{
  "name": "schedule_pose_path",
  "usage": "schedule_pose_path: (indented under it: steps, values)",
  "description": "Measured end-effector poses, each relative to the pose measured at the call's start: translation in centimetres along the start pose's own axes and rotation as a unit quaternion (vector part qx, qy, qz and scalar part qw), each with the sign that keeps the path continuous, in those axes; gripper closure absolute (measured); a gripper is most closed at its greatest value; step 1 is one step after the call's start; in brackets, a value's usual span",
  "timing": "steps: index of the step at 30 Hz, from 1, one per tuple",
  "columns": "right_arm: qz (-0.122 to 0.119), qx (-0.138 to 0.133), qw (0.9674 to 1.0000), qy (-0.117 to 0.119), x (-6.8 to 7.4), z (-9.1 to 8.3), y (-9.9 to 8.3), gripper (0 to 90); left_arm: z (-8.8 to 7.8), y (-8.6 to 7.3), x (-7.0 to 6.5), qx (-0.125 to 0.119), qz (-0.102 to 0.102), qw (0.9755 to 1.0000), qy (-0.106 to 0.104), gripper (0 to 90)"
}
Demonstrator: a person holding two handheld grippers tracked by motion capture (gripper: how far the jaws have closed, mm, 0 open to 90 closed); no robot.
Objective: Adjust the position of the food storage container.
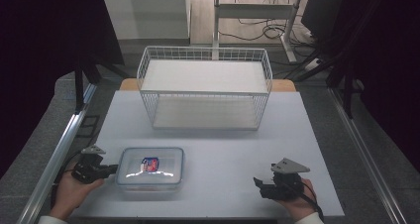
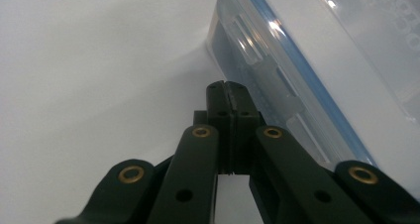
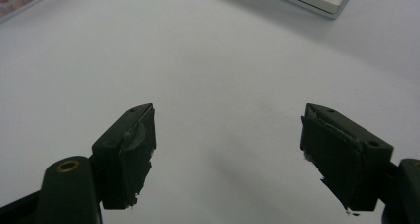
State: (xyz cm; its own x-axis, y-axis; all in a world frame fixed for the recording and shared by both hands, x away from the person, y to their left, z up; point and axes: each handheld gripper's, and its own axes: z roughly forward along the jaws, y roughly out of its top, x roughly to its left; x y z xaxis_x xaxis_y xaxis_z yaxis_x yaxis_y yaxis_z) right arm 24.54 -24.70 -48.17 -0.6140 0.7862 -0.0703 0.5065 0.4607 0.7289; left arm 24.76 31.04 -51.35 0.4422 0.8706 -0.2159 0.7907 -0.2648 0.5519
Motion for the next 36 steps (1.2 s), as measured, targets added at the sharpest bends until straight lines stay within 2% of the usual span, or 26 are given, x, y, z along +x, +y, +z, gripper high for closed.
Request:
schedule_pose_path:
  steps: [7, 19, 26, 32, 36]
  values:
    - [0.002, 0.002, 1.0, 0.001, 0.0, 0.0, 0.0, 21.7, 0.4, 0.4, -0.9, 0.006, 0.01, 0.9999, -0.012, 90.0]
    - [0.002, 0.001, 1.0, 0.002, -0.1, 0.0, 0.0, 21.7, 2.1, 1.9, -3.7, 0.016, 0.04, 0.9984, -0.037, 90.0]
    - [0.001, 0.003, 1.0, 0.003, 0.0, 0.0, 0.0, 21.7, 3.1, 2.9, -5.4, 0.023, 0.058, 0.9967, -0.053, 90.0]
    - [0.008, 0.005, 1.0, 0.003, -0.3, 0.1, -0.1, 21.5, 4.2, 4.0, -7.1, 0.028, 0.069, 0.9951, -0.065, 90.0]
    - [0.005, 0.005, 1.0, 0.004, -0.2, 0.0, 0.0, 21.5, 5.2, 4.8, -8.4, 0.035, 0.083, 0.9933, -0.072, 90.0]
